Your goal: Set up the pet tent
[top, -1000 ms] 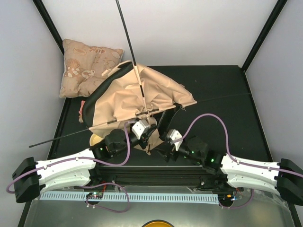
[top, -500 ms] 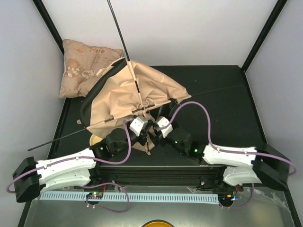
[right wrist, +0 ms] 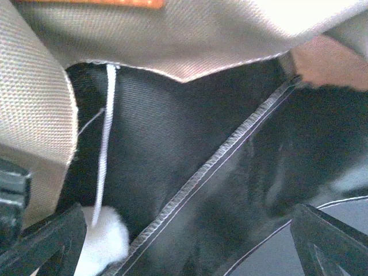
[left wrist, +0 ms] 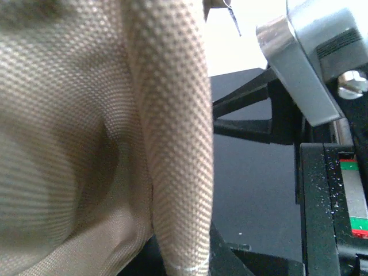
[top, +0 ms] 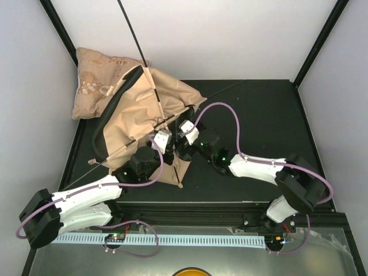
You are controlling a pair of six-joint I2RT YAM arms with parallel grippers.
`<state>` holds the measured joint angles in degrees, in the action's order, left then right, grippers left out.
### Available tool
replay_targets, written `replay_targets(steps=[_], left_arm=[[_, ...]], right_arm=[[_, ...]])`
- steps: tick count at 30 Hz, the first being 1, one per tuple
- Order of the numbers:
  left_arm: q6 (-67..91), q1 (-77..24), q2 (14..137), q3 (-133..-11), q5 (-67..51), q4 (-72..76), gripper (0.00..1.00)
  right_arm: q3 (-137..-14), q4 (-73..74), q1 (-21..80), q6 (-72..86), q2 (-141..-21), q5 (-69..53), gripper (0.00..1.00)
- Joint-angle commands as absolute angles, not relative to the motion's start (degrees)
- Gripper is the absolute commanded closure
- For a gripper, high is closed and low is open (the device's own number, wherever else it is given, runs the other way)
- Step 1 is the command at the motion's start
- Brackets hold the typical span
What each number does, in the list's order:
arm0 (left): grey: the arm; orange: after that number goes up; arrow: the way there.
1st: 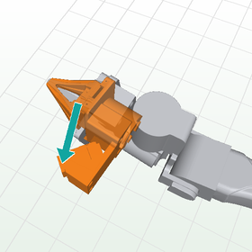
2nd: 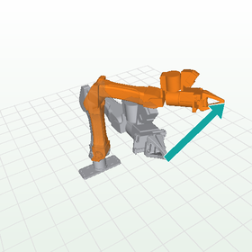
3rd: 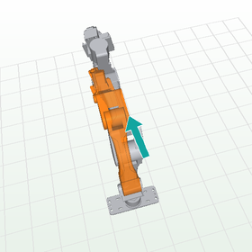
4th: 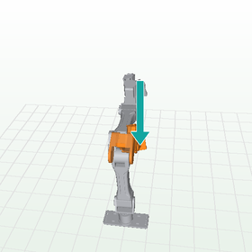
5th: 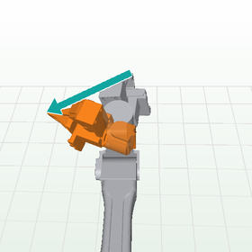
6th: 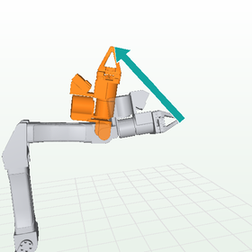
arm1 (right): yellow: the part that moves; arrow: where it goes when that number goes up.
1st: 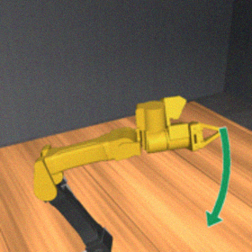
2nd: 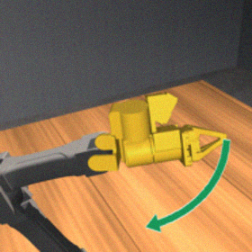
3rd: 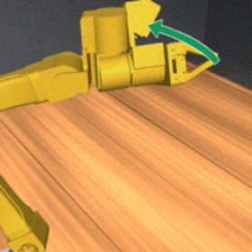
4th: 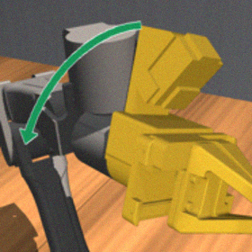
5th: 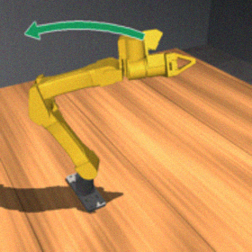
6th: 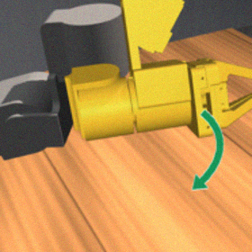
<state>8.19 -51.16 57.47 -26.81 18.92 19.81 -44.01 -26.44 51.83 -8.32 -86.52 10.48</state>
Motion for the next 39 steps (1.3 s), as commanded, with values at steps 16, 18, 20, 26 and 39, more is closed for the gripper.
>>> replay_targets(steps=[16, 18, 20, 26, 39], left_arm=[[7.78, -46.24, 61.35, -27.36, 18.55, 11.42, 0.98], [7.79, -46.08, 61.29, -27.42, 18.41, 11.25, 0.98], [7.74, -45.85, 61.26, -27.51, 18.07, 11.13, 0.98], [7.73, -45.41, 61.16, -27.6, 17.5, 10.98, 0.98], [8.07, -43.43, 61.22, -27.69, 16.33, 10.43, 0.99]], right_arm=[[-71.84, -6.11, 43.81, -27.85, -104.43, -11.67, 0.0], [-75.36, -1.55, 43.76, -29.02, -106.91, -12.67, 0.0], [-75.4, -2.12, 43.74, -30.99, -107.64, -13.9, 0.0], [-82.46, 4.61, 43.51, -33.66, -112.12, -15.34, 0.0], [-92.63, 11.52, 42.29, -32.93, -121.01, -18.15, 0.0]])
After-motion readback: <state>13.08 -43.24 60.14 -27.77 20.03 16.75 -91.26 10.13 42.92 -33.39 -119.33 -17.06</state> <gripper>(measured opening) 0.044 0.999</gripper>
